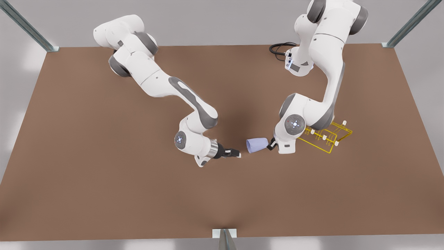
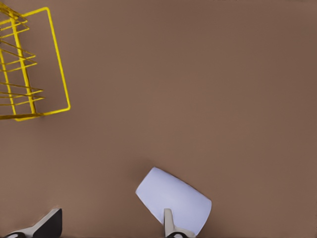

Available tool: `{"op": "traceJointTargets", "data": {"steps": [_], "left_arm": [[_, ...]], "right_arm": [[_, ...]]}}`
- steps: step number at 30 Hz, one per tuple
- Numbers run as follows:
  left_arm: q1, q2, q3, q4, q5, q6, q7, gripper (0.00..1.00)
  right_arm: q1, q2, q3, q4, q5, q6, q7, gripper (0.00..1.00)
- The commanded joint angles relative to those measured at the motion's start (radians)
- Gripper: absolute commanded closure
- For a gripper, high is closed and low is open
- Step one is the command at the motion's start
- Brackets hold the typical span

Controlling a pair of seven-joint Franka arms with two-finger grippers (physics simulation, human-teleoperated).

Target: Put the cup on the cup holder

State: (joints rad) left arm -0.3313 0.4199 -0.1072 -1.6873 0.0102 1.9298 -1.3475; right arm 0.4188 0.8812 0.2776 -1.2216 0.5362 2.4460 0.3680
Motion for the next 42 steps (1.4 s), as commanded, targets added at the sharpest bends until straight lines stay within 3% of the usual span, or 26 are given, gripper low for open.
{"op": "traceJointTargets", "data": {"steps": [1,5,7,9,11,12,17,19,26,42], "left_arm": [[0.000,0.000,0.000,-0.014,-0.032,0.159,-1.072,0.00],[-0.041,0.057,0.000,-0.003,-0.079,0.253,-1.334,0.00],[-0.041,0.071,0.000,-0.006,-0.076,0.314,-1.349,0.00],[-0.043,0.088,0.000,-0.008,-0.095,0.331,-1.363,0.00],[-0.043,0.089,-0.002,-0.017,-0.101,0.345,-1.362,0.00],[-0.045,0.086,0.000,-0.041,-0.099,0.336,-1.349,0.00],[-0.052,0.088,-0.002,-0.075,-0.095,0.308,-1.267,0.00],[-0.054,0.086,-0.002,-0.081,-0.095,0.261,-1.213,0.00],[-0.086,0.174,-0.015,-0.032,-0.098,0.273,-1.193,0.00],[-0.083,0.238,-0.015,-0.031,-0.091,0.353,-1.191,0.00]], "right_arm": [[-0.055,-0.079,-0.021,-0.041,-0.048,-0.145,-0.015,0.00],[-0.351,-0.392,-0.094,-0.088,-0.415,-0.620,-0.189,0.00],[-0.451,-0.602,-0.106,-0.282,-0.498,-0.741,-0.259,0.00],[-0.457,-0.597,-0.098,-0.210,-0.575,-0.963,-0.262,0.00],[-0.456,-0.600,-0.124,-0.225,-0.576,-0.941,-0.317,0.00],[-0.419,-0.602,-0.199,-0.222,-0.575,-0.932,-0.379,0.00],[-0.413,-0.568,-0.196,-0.158,-0.527,-0.884,-0.334,0.00],[-0.414,-0.559,-0.193,-0.113,-0.512,-0.939,-0.075,0.00],[-0.384,-0.582,-0.190,-0.099,-0.562,-0.929,-0.078,0.00],[-0.376,-0.587,-0.192,-0.104,-0.556,-0.903,-0.080,0.00]]}}
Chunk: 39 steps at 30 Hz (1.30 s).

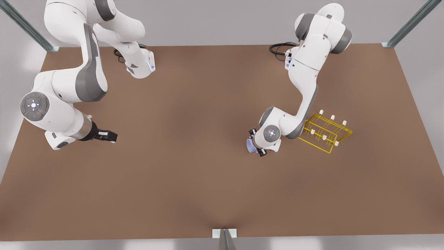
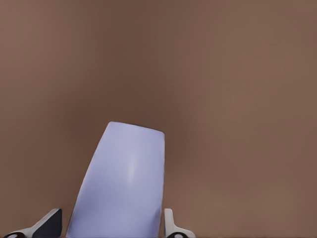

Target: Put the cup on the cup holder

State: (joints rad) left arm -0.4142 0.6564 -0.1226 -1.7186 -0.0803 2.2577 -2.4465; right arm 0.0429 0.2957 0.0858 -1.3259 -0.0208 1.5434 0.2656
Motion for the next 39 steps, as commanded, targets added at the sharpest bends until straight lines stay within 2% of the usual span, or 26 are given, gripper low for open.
{"op": "traceJointTargets", "data": {"steps": [1,12,13,14,19,24,25,39], "left_arm": [[-0.002,0.009,0.000,0.000,-0.001,0.042,-0.092,0.00],[-0.020,0.052,0.000,0.000,-0.001,0.086,-0.095,0.00],[-0.020,0.048,0.000,0.000,-0.006,0.085,-0.095,0.27],[-0.020,0.048,0.000,0.000,-0.006,0.085,-0.095,0.37],[-0.020,0.054,0.000,0.000,-0.001,0.086,-0.094,0.31],[-0.020,0.060,0.000,0.000,-0.003,0.086,-0.094,0.31],[-0.020,0.060,0.000,0.000,-0.003,0.086,-0.094,0.23],[-0.023,0.077,0.000,0.014,-0.003,0.086,-0.094,0.19]], "right_arm": [[0.000,0.000,0.000,0.001,0.001,0.000,0.023,0.00],[0.000,0.005,0.000,0.002,-0.001,0.003,0.021,0.00],[0.000,0.005,0.000,0.002,-0.001,0.004,0.021,0.00],[0.000,0.005,0.000,0.002,-0.001,0.003,0.021,0.00],[0.000,0.005,0.000,0.002,0.001,0.003,0.021,0.00],[0.000,0.005,0.000,0.002,0.001,0.017,0.021,0.00],[0.000,0.005,0.000,0.002,0.002,0.017,0.021,0.00],[0.000,0.005,0.000,0.005,0.002,0.040,0.021,0.00]]}}
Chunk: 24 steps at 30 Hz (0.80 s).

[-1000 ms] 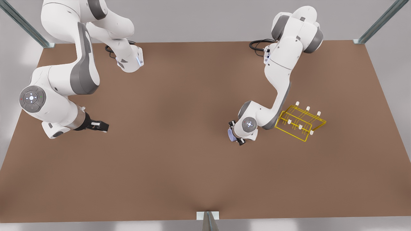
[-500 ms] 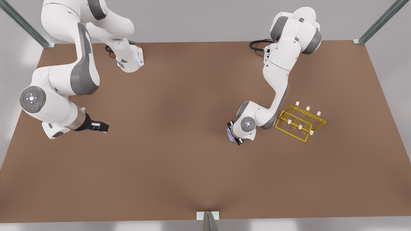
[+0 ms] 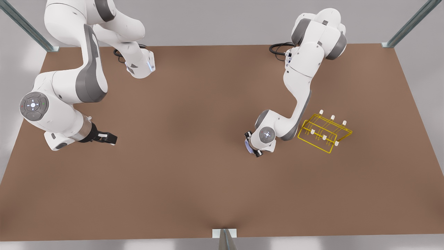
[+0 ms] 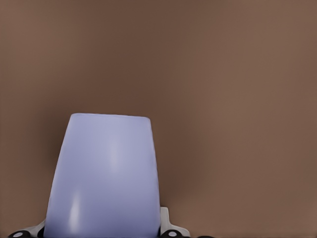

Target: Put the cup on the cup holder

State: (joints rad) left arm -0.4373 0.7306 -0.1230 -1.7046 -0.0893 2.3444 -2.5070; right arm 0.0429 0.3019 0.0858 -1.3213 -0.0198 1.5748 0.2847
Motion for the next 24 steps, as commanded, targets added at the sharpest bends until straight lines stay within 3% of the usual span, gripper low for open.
{"op": "traceJointTargets", "data": {"steps": [1,5,7,13,14,15,16,18,20,21,24], "left_arm": [[0.000,0.004,0.000,0.000,0.007,0.000,-0.033,0.19],[0.000,0.006,0.000,0.000,0.005,-0.002,-0.035,0.20],[0.000,-0.004,0.000,0.000,0.003,-0.008,-0.036,0.33],[0.002,-0.008,0.000,0.077,0.000,-0.097,-0.041,0.32],[0.000,-0.014,0.003,0.146,0.010,-0.248,-0.046,0.32],[-0.003,-0.016,0.008,0.266,0.074,-0.523,-0.053,0.32],[-0.069,-0.037,0.068,0.290,0.137,-0.620,-0.062,0.32],[-0.408,-0.050,0.474,0.284,0.119,-0.686,-0.046,0.32],[-0.471,-0.043,0.546,0.284,0.137,-0.758,-0.047,0.32],[-0.560,-0.025,0.655,0.284,0.141,-0.807,-0.030,0.32],[-0.676,0.042,0.772,0.280,0.362,-0.930,-0.012,0.32]], "right_arm": [[0.000,-0.001,0.000,0.001,0.001,0.008,0.002,0.00],[0.000,-0.001,0.000,0.001,0.000,0.008,0.002,0.00],[-0.002,-0.001,0.000,-0.001,0.000,0.008,0.002,0.00],[-0.002,-0.001,0.000,-0.001,0.000,0.008,0.002,0.00],[-0.002,-0.001,0.000,-0.001,0.000,0.020,0.002,0.00],[-0.002,-0.001,0.000,-0.001,0.001,0.021,0.002,0.00],[-0.002,-0.001,0.000,-0.001,0.001,0.021,0.002,0.00],[-0.002,-0.001,0.000,-0.001,0.001,0.022,0.002,0.00],[-0.002,-0.001,0.000,-0.001,0.001,0.022,0.002,0.00],[-0.002,-0.001,0.000,-0.001,0.001,0.022,0.002,0.00],[-0.002,0.000,0.000,-0.001,0.001,0.022,0.002,0.00]]}}
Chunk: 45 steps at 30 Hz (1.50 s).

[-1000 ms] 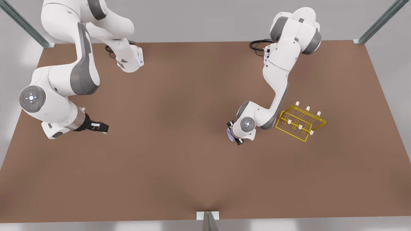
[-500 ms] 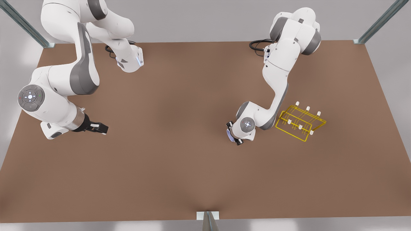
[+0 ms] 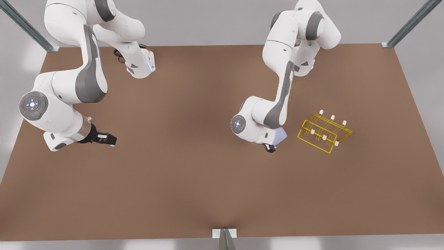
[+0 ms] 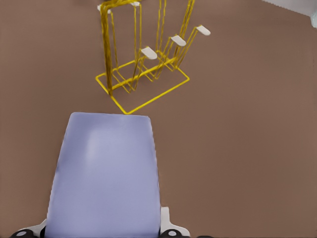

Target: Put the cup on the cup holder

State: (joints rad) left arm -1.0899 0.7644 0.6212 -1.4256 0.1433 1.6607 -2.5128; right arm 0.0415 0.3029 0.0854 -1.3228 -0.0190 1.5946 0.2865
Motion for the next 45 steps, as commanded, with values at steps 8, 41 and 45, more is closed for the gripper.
{"op": "traceJointTargets", "data": {"steps": [8,41,45], "left_arm": [[-0.130,0.162,0.153,-0.142,0.555,-0.365,0.189,0.32],[-0.045,0.254,0.066,-0.282,0.588,-0.306,0.146,0.00],[-0.143,-0.104,0.069,-0.289,0.539,-0.452,0.515,0.00]], "right_arm": [[0.000,-0.001,0.001,0.000,-0.001,0.005,0.000,0.00],[-0.003,0.007,-0.001,0.000,0.001,0.070,0.000,0.00],[-0.003,0.007,-0.001,0.000,0.001,0.070,0.000,0.00]]}}
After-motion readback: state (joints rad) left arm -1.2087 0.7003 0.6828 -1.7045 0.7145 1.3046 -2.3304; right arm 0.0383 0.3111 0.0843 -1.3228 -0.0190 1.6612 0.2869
